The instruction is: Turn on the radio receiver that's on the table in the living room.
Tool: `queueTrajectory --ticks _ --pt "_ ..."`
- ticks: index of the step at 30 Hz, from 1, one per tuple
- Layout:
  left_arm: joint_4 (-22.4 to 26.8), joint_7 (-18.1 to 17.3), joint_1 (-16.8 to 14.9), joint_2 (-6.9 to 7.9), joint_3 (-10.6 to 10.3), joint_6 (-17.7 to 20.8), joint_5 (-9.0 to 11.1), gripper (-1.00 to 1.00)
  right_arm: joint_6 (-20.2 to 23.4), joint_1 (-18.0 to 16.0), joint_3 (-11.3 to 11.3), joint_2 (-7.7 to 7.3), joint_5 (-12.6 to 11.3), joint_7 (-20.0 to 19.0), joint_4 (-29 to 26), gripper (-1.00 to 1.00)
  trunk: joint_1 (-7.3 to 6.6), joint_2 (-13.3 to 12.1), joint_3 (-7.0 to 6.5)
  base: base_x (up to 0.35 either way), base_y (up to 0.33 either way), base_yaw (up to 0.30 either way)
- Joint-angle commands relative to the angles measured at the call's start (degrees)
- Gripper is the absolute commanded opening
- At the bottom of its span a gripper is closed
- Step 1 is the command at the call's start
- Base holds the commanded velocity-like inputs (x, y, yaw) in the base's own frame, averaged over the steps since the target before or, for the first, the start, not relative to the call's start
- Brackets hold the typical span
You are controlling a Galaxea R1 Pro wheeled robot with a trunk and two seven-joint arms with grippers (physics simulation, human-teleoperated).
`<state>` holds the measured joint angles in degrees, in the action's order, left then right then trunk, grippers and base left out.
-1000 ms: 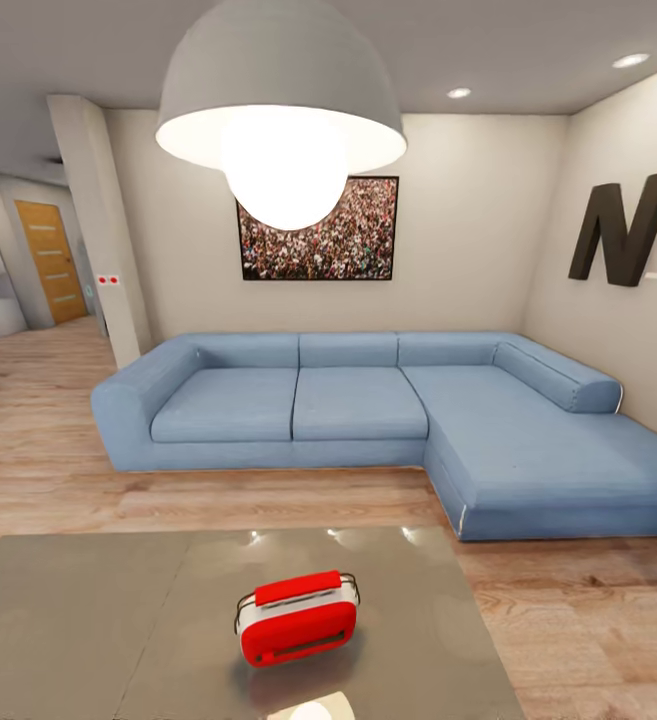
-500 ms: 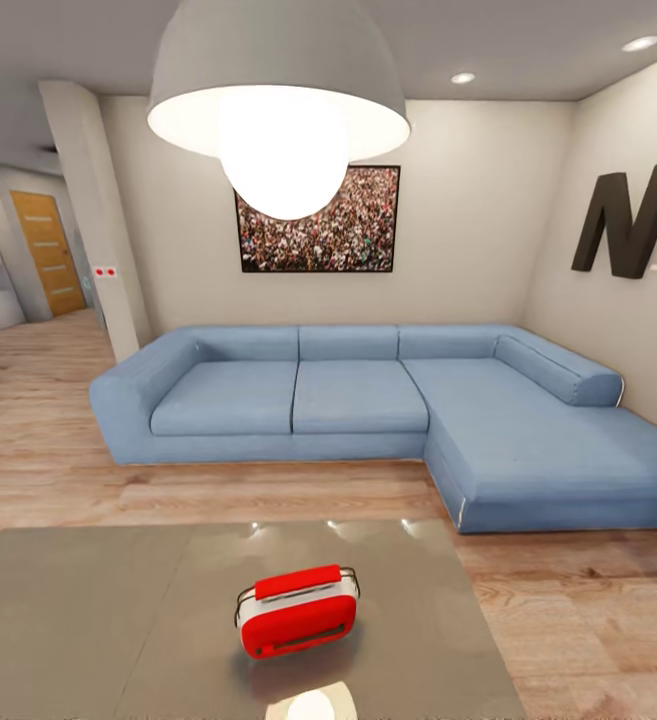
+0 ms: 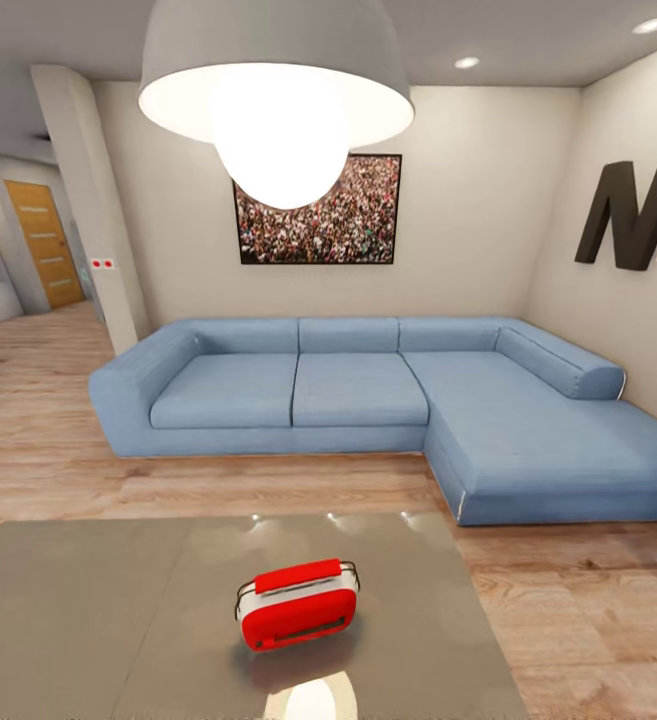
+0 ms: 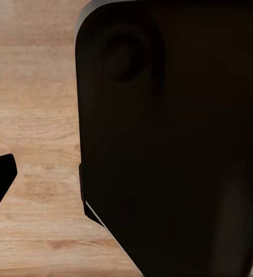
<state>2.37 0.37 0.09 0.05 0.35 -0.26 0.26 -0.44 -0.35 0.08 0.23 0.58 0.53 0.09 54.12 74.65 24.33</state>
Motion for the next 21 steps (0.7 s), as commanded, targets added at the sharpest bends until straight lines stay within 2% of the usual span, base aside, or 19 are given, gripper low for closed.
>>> queueTrajectory --ticks 1,5,21 --pt "0.0 -0.01 0.0 0.01 0.0 0.0 0.0 1.0 0.0 0.0 0.0 0.01 0.01 0.0 0.0 1.0 0.0 0.0 0.1 0.0 0.0 0.0" --pt "0.0 -0.02 0.0 0.0 0.0 0.0 0.0 1.0 0.0 0.0 -0.04 0.02 0.0 0.0 0.0 1.0 0.0 0.0 0.47 0.0 0.0 0.0" --pt "0.0 -0.07 0.0 0.03 0.0 0.0 0.0 1.0 0.0 0.0 -0.09 -0.01 -0.01 0.0 0.0 1.0 -3.51 -6.42 -0.93 0.0 0.0 0.0"
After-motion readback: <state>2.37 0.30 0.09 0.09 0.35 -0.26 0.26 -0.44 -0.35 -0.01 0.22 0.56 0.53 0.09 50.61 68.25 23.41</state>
